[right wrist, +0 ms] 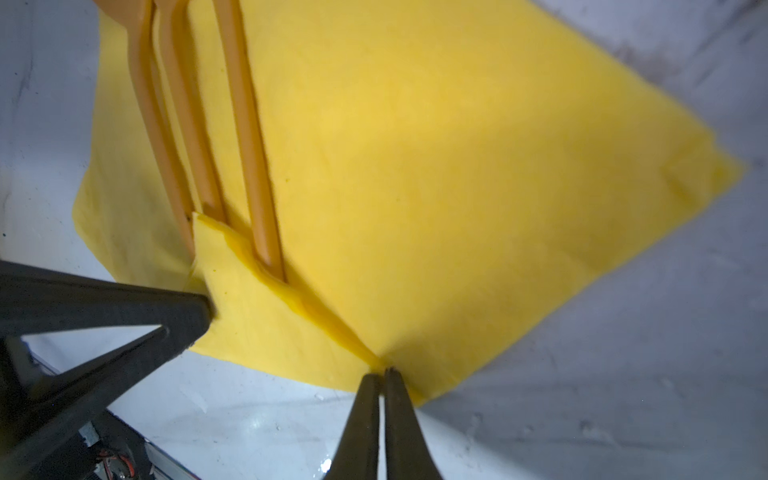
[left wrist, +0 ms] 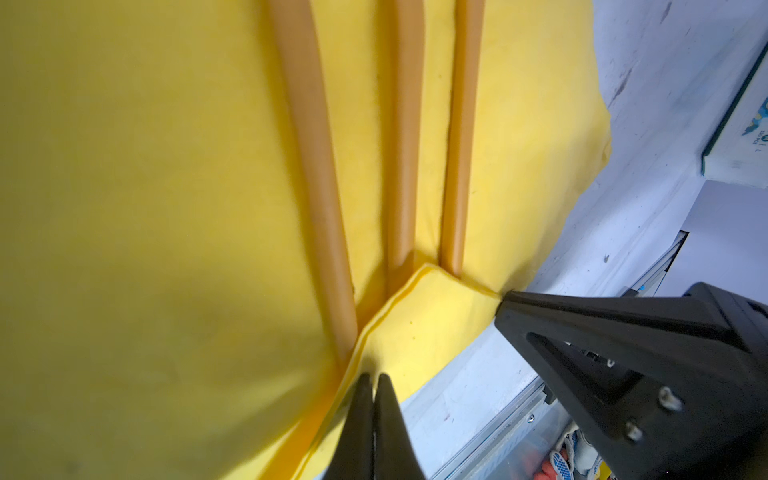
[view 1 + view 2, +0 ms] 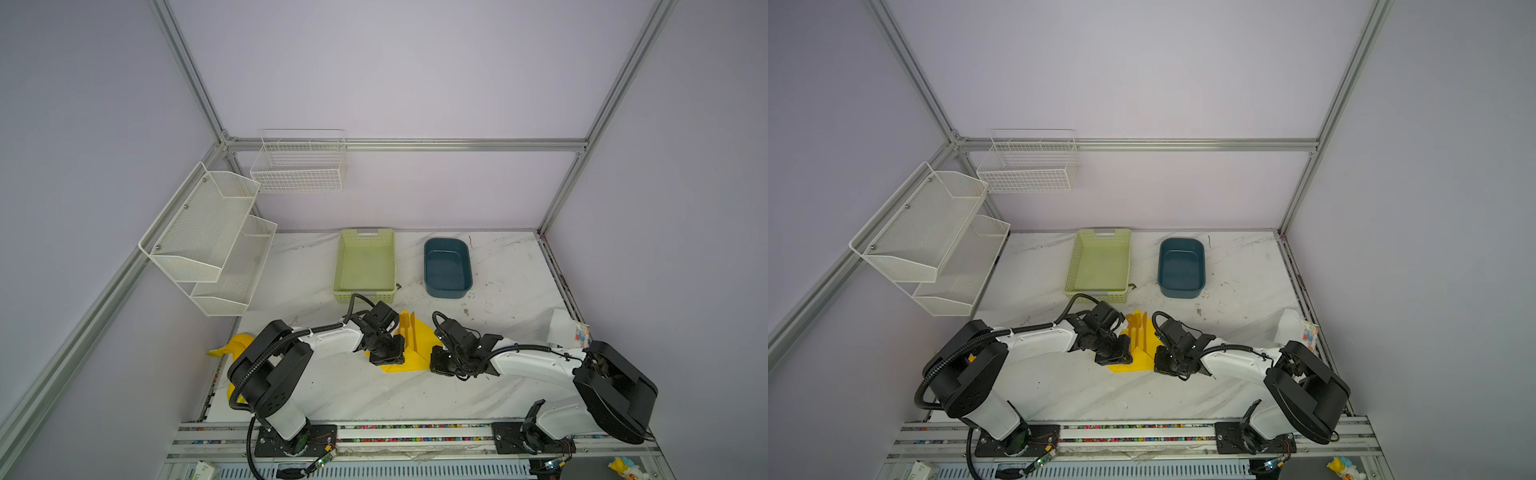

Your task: Place the utensils on the paper napkin and roll it up

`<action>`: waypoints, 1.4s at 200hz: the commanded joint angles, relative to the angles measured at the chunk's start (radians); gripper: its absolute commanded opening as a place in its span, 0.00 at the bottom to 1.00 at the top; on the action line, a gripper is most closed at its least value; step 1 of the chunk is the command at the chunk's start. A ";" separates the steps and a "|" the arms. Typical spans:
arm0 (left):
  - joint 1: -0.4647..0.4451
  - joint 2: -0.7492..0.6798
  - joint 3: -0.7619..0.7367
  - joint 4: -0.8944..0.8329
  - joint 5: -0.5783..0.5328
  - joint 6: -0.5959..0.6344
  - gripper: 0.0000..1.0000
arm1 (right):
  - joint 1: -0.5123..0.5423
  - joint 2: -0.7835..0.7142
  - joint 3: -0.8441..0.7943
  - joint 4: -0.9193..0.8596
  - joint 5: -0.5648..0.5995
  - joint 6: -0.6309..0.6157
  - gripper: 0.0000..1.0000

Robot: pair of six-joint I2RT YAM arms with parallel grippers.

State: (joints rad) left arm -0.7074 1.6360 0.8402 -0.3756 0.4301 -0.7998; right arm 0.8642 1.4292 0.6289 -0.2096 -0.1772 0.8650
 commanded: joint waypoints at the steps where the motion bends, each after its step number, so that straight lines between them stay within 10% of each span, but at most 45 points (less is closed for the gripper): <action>1: 0.000 -0.031 0.073 0.002 0.003 0.022 0.05 | 0.003 0.033 0.015 -0.057 0.027 -0.032 0.11; 164: -0.001 0.039 0.160 -0.003 0.015 0.045 0.05 | -0.020 -0.095 0.067 -0.034 -0.002 0.019 0.18; 280: 0.000 0.061 0.140 0.004 -0.003 0.048 0.05 | -0.301 -0.093 0.081 -0.125 -0.018 -0.176 0.36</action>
State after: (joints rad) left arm -0.7074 1.6867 0.9371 -0.3828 0.4320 -0.7731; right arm 0.6113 1.3128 0.6922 -0.2852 -0.1982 0.7525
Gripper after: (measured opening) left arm 0.052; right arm 0.355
